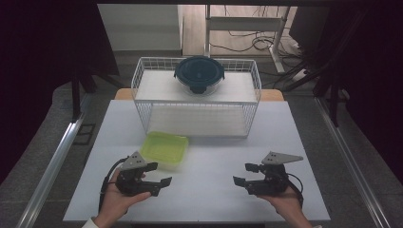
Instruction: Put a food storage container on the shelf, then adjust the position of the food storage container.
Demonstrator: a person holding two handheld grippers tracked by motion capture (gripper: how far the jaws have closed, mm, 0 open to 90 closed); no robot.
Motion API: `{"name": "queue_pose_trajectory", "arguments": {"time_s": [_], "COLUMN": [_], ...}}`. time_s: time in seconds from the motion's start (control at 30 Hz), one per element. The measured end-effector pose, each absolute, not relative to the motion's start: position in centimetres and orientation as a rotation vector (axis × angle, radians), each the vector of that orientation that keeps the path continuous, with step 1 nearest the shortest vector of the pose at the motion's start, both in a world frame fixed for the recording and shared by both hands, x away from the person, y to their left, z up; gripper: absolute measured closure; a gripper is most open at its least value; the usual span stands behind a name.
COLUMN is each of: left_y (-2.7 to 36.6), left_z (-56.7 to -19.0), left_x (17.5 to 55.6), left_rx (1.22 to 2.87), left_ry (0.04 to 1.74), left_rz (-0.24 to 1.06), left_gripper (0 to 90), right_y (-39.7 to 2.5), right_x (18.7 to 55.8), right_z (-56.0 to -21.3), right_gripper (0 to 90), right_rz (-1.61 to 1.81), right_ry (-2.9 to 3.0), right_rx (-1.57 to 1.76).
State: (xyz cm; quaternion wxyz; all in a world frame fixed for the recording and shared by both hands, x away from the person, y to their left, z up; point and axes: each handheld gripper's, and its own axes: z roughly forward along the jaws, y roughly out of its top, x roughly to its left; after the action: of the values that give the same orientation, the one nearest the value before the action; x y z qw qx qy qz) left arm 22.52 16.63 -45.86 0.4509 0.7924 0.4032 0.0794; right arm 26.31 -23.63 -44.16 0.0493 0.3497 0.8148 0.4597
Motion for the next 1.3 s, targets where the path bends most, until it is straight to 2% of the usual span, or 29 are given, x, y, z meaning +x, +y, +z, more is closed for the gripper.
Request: {"name": "queue_pose_trajectory", "arguments": {"time_s": [0.37,0.7,0.9,1.2,1.3], "left_y": [17.4,20.1,22.0,23.6,24.3], "left_z": [-45.9,-44.9,-44.7,-46.0,-46.8], "left_x": [23.0,26.0,29.0,34.1,35.1], "left_rx": [1.915,1.861,1.848,1.931,1.929], "left_ry": [1.04,1.14,1.209,1.345,1.384], "left_rz": [0.231,0.288,0.244,0.294,0.279], "left_gripper": [26.0,30.4,42.3,58.6,69.0], "right_y": [-23.5,-24.3,-24.3,-23.9,-23.9], "right_x": [26.2,26.2,26.3,26.2,26.2], "right_z": [-44.7,-44.8,-44.9,-45.1,-45.2], "right_gripper": [26.7,27.0,27.1,27.1,27.1], "right_rz": [1.377,1.367,1.357,1.342,1.338], "right_ry": [2.501,2.477,2.476,2.496,2.497], "right_rx": [1.053,1.093,1.105,1.075,1.081]}}
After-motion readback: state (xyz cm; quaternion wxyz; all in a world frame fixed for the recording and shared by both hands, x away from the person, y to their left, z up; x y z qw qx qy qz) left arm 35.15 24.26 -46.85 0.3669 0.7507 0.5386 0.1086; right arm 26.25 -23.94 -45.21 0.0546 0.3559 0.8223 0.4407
